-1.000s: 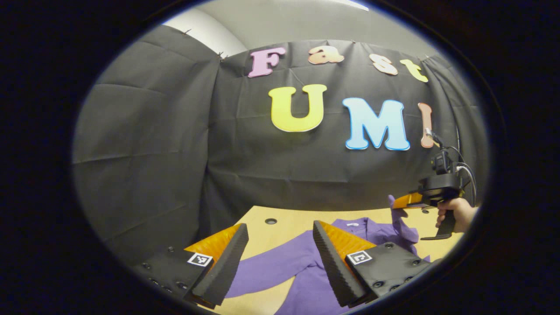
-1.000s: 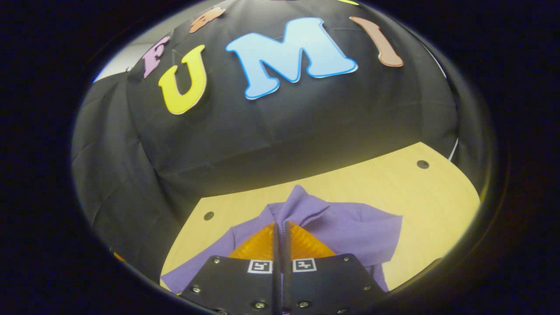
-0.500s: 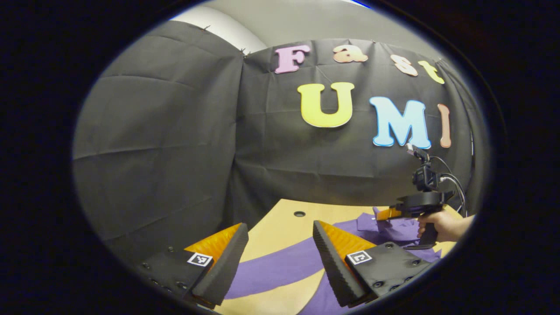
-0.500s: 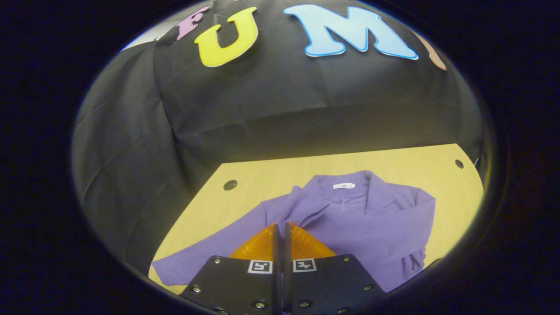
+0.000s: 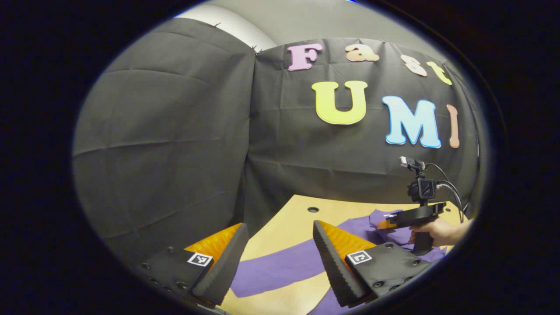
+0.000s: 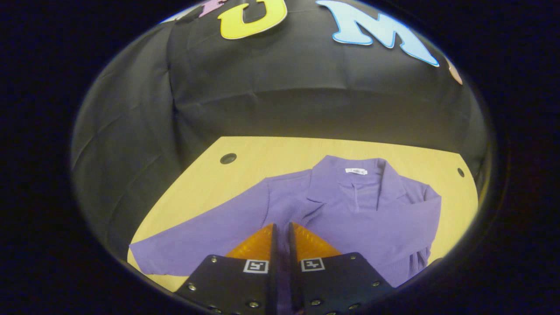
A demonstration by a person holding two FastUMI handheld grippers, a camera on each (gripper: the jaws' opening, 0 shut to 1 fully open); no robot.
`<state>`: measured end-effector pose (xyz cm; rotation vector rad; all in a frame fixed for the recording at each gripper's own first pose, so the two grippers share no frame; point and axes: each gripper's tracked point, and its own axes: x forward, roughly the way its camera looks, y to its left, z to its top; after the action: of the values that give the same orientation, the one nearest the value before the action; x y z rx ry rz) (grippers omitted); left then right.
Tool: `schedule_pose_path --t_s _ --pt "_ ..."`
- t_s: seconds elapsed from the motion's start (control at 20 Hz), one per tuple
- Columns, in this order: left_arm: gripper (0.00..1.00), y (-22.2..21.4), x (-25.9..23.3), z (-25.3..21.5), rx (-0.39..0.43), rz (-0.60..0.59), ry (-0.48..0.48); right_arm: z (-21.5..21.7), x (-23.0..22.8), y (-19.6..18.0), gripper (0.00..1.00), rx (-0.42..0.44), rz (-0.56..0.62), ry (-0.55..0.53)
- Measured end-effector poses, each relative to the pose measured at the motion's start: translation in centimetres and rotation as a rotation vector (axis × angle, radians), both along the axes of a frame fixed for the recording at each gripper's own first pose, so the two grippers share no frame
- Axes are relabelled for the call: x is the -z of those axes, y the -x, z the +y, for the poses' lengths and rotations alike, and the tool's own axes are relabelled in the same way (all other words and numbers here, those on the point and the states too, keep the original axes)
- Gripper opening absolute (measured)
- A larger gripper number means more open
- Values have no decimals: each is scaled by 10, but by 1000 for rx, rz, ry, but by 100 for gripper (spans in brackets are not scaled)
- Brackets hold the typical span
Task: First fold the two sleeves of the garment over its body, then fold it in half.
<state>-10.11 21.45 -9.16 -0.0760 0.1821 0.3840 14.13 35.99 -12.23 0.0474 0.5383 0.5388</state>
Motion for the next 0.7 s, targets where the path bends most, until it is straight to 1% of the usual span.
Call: schedule_pose_path --t_s 0.05,0.15,0.25,0.5,0.65,0.7 --pt "95 0 1 2 -5 1 2 2 -1 3 14 -13 0 -4" --pt "95 0 5 4 -14 7 10 1 0 7 54 -19 -7 7" --pt "95 0 10 7 -23 11 21 -6 -8 7 93 1 -48 27" --pt "95 0 28 13 -64 31 52 -23 -42 21 93 10 -118 0" --pt "95 5 47 26 -120 54 82 -34 -65 37 93 5 -154 -23" --pt "96 6 55 32 -144 65 99 -39 -72 44 93 1 -163 -31"
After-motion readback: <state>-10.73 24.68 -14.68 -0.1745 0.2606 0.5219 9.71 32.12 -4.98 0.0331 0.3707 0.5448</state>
